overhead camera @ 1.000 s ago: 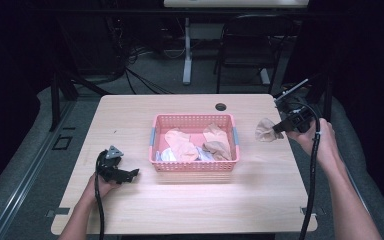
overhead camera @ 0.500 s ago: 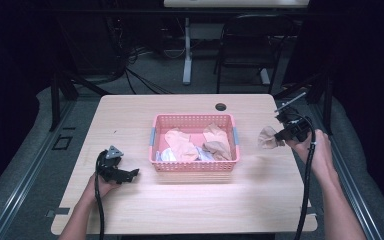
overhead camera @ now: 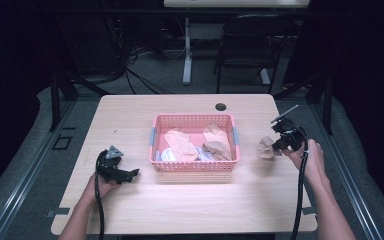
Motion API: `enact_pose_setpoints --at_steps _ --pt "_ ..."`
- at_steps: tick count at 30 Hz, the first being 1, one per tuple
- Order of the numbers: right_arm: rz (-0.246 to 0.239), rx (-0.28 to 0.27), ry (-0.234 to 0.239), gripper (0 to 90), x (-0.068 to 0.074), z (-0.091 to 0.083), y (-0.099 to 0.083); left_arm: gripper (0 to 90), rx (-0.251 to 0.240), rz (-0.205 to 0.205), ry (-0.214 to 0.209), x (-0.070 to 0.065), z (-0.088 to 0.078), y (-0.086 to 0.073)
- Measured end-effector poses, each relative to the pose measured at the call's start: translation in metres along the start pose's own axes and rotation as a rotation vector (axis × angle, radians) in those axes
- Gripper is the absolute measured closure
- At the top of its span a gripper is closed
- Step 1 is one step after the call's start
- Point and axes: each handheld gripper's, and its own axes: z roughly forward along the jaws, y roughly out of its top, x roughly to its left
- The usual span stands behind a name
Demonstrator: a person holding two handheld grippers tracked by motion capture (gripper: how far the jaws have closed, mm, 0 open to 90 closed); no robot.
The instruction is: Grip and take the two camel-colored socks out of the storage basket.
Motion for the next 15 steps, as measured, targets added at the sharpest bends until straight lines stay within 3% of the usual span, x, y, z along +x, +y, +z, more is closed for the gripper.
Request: enact_pose_setpoints --at_steps 8,15 --pt "0.021 0.023 0.023 84.8 -0.002 0.018 -0.006 0.0 0.000 -0.002 0.000 0.000 0.000 0.000" --pt "-0.004 0.078 0.033 84.6 0.000 0.031 -0.007 0.0 0.000 -0.003 0.000 0.000 0.000 0.000"
